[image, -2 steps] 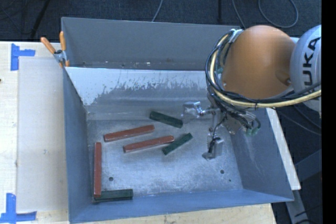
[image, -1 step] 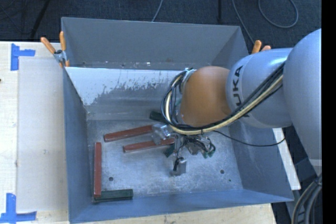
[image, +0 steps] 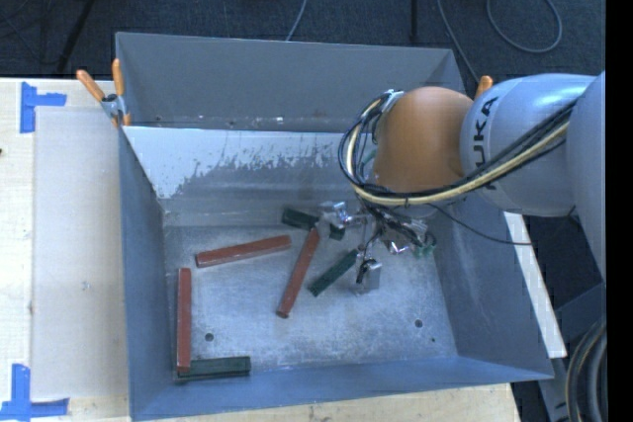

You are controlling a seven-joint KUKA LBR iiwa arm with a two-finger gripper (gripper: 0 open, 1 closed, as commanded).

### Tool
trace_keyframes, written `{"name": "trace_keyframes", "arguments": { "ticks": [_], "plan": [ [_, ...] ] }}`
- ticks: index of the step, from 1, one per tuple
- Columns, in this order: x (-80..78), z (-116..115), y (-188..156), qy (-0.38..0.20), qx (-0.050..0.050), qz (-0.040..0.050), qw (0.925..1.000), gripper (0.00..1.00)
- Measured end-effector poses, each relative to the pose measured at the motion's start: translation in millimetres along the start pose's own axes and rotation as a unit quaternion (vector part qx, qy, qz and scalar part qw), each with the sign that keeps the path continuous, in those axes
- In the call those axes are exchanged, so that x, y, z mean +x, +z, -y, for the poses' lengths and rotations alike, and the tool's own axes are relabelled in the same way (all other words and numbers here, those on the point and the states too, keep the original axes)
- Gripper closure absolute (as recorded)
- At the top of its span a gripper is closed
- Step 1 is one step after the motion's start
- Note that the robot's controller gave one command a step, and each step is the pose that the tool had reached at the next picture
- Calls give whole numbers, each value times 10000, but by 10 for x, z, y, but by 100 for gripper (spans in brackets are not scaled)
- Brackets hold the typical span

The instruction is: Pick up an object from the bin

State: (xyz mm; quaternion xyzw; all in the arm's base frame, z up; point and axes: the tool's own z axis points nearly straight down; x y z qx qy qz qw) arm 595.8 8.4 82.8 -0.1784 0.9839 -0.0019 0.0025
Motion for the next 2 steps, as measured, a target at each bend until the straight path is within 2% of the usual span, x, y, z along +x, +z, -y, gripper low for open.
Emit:
{"name": "trace_keyframes", "arguments": {
  "ticks": [1, 2],
  "plan": [
    [8, -43, 9, -15, -26, -18, 10000, 100],
    [8, -31, -1512, -371, -8, 24, 9993, 100]
  ]
}}
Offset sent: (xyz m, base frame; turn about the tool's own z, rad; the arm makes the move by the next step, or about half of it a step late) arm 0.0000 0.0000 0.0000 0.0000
